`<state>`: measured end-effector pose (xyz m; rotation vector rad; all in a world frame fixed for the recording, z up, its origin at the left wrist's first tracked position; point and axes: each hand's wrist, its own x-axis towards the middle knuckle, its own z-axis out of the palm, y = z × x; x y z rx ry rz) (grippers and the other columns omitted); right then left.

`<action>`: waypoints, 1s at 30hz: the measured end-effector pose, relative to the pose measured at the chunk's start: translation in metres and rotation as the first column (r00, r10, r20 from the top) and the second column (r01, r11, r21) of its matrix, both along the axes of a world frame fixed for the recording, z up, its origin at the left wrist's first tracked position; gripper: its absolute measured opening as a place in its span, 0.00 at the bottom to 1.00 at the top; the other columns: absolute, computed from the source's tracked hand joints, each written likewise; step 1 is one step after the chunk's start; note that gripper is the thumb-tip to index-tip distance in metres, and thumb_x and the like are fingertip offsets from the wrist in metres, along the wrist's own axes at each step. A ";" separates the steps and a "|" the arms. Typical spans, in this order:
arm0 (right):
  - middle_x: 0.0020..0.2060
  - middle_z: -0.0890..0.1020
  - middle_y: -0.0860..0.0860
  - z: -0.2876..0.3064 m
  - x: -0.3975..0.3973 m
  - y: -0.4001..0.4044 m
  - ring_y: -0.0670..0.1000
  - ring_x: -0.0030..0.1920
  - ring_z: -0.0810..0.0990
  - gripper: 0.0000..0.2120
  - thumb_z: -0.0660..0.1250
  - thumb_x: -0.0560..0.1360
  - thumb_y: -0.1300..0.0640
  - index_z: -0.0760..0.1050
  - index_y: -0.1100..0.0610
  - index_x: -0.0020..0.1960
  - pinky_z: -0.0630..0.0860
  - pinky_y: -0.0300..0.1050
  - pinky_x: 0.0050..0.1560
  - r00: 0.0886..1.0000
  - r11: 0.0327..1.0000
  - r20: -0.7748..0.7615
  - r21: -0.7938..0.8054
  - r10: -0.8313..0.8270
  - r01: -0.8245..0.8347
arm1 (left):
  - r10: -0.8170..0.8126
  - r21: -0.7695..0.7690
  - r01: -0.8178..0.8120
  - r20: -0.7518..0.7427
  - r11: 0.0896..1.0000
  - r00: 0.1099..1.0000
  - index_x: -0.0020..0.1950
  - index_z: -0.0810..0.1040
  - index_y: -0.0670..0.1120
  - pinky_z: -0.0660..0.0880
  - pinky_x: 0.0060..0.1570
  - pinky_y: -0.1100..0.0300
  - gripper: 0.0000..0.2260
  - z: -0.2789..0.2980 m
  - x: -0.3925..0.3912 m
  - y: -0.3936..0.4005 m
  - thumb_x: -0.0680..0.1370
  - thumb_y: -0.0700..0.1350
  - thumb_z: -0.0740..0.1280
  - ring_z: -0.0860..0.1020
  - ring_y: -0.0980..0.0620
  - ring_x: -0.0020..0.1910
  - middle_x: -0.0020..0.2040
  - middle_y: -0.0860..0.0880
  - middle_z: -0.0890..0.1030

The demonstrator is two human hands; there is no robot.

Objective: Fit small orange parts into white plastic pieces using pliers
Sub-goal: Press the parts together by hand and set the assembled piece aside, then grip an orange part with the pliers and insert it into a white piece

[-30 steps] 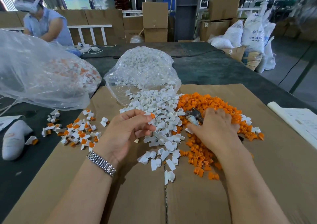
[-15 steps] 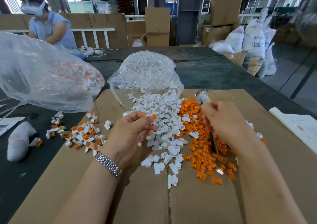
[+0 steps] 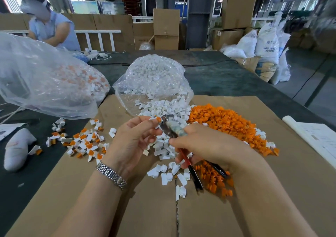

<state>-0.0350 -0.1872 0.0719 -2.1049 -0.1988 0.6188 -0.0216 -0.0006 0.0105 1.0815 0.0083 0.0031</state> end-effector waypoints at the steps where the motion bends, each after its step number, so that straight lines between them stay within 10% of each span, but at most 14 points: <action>1: 0.46 0.85 0.60 -0.002 0.000 0.000 0.51 0.39 0.84 0.10 0.65 0.82 0.52 0.74 0.60 0.54 0.83 0.58 0.55 1.000 1.000 0.025 -0.020 0.018 -0.018 | -0.002 0.019 0.002 0.001 1.000 1.000 0.38 0.87 0.47 0.74 0.28 0.66 0.04 0.000 0.000 0.000 0.68 0.40 0.79 0.83 0.53 0.35 0.39 0.46 0.84; 11: 0.31 0.80 0.48 -0.011 -0.005 0.007 0.45 0.29 0.79 0.18 0.60 0.83 0.45 0.75 0.56 0.43 0.74 0.36 0.33 0.977 0.993 0.206 -0.112 0.059 -0.037 | 0.067 0.096 -0.061 -0.056 0.993 0.996 0.36 0.86 0.46 0.71 0.26 0.66 0.08 0.000 0.000 -0.004 0.73 0.35 0.74 0.80 0.54 0.30 0.37 0.46 0.82; 17: 0.33 0.77 0.55 -0.017 -0.007 0.019 0.53 0.31 0.75 0.22 0.62 0.82 0.41 0.70 0.57 0.37 0.79 0.56 0.40 0.950 0.989 0.311 -0.137 -0.014 0.059 | 0.071 0.085 -0.065 -0.073 0.994 0.995 0.37 0.85 0.43 0.73 0.26 0.66 0.04 0.002 -0.002 -0.004 0.71 0.36 0.75 0.79 0.54 0.29 0.34 0.45 0.80; 23: 0.30 0.69 0.50 -0.029 -0.004 0.023 0.48 0.26 0.65 0.22 0.62 0.82 0.41 0.63 0.54 0.36 0.61 0.39 0.25 0.912 0.967 0.406 -0.204 -0.057 0.151 | 0.087 0.112 -0.077 -0.088 0.991 0.992 0.40 0.83 0.40 0.76 0.28 0.67 0.06 0.002 -0.003 -0.004 0.77 0.33 0.70 0.80 0.53 0.29 0.33 0.44 0.81; 30: 0.32 0.84 0.56 -0.009 -0.008 0.008 0.51 0.28 0.82 0.27 0.61 0.80 0.35 0.75 0.59 0.40 0.83 0.53 0.42 0.973 0.993 0.228 -0.113 -0.019 0.046 | 0.028 0.058 -0.026 -0.045 0.998 0.999 0.43 0.83 0.40 0.78 0.31 0.64 0.04 0.005 -0.005 0.001 0.71 0.38 0.75 0.82 0.51 0.32 0.37 0.42 0.83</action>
